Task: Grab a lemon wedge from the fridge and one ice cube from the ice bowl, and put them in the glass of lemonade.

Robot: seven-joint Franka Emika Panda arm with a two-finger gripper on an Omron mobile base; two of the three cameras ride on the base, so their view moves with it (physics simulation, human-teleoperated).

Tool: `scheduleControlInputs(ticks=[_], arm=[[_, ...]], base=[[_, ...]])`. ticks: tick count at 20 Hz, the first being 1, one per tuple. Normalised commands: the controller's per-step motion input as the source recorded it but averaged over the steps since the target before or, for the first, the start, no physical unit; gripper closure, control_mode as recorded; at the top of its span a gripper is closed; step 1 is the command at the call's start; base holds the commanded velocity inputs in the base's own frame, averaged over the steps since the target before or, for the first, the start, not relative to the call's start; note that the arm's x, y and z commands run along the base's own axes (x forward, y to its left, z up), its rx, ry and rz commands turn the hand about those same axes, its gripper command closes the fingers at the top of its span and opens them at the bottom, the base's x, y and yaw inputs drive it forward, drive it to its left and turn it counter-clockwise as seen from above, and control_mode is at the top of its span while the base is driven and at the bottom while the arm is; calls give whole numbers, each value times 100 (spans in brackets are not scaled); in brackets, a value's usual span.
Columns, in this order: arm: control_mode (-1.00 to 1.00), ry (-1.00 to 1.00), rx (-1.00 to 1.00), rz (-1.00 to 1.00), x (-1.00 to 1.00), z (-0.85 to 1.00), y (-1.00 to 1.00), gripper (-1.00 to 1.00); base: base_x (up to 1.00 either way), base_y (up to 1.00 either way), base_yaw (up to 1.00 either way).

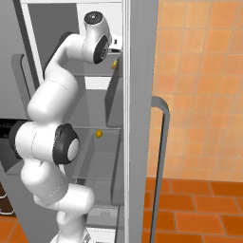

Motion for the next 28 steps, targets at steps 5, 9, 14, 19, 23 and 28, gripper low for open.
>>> scheduleControlInputs(ticks=[5, 9, 14, 19, 23, 28], arm=[[-100, -9, 0, 0, 43, -31, -1, -100], [-100, -12, 1, 0, 63, -6, 0, -100], [-100, -1, 0, 0, 20, 0, -8, -100], [-100, 12, 0, 0, 18, 0, -8, -100], [-100, 21, 0, 0, 25, 0, -2, -100], [-100, 15, 0, 0, 9, 0, -4, -100]], base=[[0, 0, 0], [0, 0, 0], [0, 0, 0], [0, 0, 0], [0, 0, 0], [0, 0, 0]])
